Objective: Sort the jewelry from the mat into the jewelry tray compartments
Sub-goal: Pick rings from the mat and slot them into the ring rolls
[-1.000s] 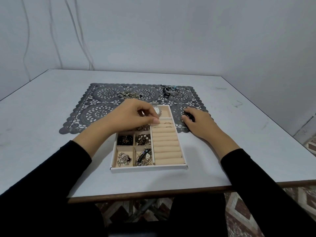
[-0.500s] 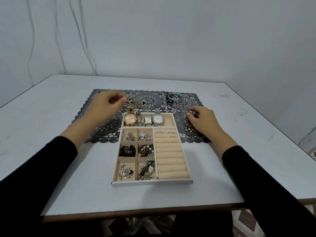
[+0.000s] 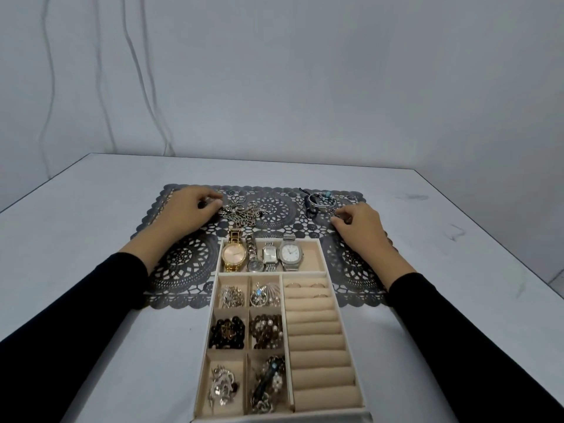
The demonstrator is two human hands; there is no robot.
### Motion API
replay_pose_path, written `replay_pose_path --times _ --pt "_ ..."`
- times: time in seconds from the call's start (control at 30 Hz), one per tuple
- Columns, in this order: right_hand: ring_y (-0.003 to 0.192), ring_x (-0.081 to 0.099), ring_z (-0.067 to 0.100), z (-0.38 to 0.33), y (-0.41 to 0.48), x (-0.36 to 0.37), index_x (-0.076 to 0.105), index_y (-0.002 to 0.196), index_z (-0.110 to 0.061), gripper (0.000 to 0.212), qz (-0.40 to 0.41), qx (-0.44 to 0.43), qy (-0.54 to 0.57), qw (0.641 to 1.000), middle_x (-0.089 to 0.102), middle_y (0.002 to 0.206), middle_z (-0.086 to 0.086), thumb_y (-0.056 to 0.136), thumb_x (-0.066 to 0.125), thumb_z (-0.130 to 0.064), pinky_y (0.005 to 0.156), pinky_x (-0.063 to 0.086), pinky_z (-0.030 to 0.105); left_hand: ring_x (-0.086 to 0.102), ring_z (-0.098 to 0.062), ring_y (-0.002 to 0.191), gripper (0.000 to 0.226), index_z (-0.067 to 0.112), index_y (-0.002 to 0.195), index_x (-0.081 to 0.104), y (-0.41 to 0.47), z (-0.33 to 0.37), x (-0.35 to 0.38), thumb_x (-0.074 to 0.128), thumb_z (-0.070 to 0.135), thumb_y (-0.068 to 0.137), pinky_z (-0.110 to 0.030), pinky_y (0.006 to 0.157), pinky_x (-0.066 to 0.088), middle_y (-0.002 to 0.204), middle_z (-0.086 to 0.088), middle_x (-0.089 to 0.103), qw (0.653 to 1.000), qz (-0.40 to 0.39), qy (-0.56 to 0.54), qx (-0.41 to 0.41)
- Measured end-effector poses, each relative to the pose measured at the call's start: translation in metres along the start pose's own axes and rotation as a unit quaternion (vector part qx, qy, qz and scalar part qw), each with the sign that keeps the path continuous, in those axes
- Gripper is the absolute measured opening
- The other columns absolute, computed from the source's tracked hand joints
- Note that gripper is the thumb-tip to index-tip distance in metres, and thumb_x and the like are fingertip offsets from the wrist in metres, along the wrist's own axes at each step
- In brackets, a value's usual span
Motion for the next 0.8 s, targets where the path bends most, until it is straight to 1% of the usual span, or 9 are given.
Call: replay_pose_path --times 0.1,0.2,0.3,0.47,0.6,0.7,0.8 --pt "0.100 0.054 0.021 -0.001 0.006 0.003 0.071 0.102 -0.015 0.019 -0.002 -0.005 0.003 1.000 0.058 0.107 0.008 0.090 0.061 -0.026 0.083 0.035 0.024 0.061 -0.017 0.103 0.022 0.022 0.110 0.073 0.013 0.001 0.008 0.065 0.032 0.091 -0.036 0.092 0.048 0.111 0.000 0.069 1.000 -0.010 -0.008 0.010" --pt "0.091 0.052 0.016 0.000 0.011 0.006 0.071 0.096 -0.017 0.013 -0.001 -0.008 0.008 1.000 0.059 0.104 0.007 0.089 0.062 -0.024 0.081 0.035 0.022 0.058 -0.013 0.095 0.022 0.023 0.109 0.073 0.024 0.006 0.016 0.066 0.033 0.091 -0.029 0.082 0.042 0.105 0.003 0.067 1.000 -0.019 -0.006 0.018" --pt "0.087 0.049 0.013 0.001 0.015 0.007 0.069 0.093 -0.018 0.010 0.000 -0.010 0.016 1.000 0.059 0.101 0.006 0.089 0.062 -0.022 0.079 0.034 0.022 0.058 -0.012 0.091 0.021 0.024 0.107 0.073 0.031 0.014 0.024 0.067 0.035 0.090 -0.027 0.078 0.042 0.100 0.006 0.065 0.998 -0.041 -0.015 0.034" --pt "0.087 0.051 0.014 0.002 0.017 0.010 0.069 0.092 -0.019 0.008 -0.004 -0.014 0.018 1.000 0.058 0.099 0.005 0.088 0.063 -0.022 0.078 0.035 0.023 0.059 -0.008 0.085 0.018 0.031 0.105 0.073 0.039 0.024 0.035 0.071 0.035 0.087 -0.025 0.076 0.046 0.103 0.006 0.068 0.995 -0.079 -0.020 0.058" --pt "0.086 0.051 0.015 0.001 0.017 0.011 0.068 0.095 -0.019 0.009 -0.006 -0.018 0.024 1.000 0.058 0.097 0.005 0.088 0.062 -0.020 0.077 0.035 0.023 0.054 -0.001 0.084 0.019 0.033 0.105 0.073 0.043 0.028 0.040 0.071 0.036 0.087 -0.021 0.071 0.041 0.103 0.008 0.064 0.991 -0.111 -0.017 0.066" --pt "0.087 0.050 0.014 0.000 0.016 0.010 0.067 0.102 -0.020 0.014 -0.009 -0.018 0.027 0.999 0.056 0.098 0.004 0.089 0.062 -0.020 0.080 0.039 0.025 0.052 -0.002 0.085 0.019 0.034 0.105 0.074 0.046 0.031 0.044 0.071 0.037 0.086 -0.018 0.070 0.038 0.102 0.008 0.061 0.989 -0.133 -0.020 0.065" --pt "0.091 0.049 0.014 0.000 0.016 0.011 0.068 0.104 -0.019 0.016 -0.019 -0.020 0.026 0.999 0.053 0.102 0.004 0.091 0.060 -0.020 0.081 0.036 0.023 0.052 0.000 0.083 0.016 0.034 0.102 0.074 0.049 0.032 0.047 0.071 0.037 0.087 -0.016 0.068 0.036 0.099 0.009 0.059 0.988 -0.143 -0.010 0.064"
Point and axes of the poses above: each hand's wrist, its own y-axis towards the middle knuckle, its own x-axis out of the palm, z = x × y, the point moved 8 cm from there along y, towards the middle knuckle
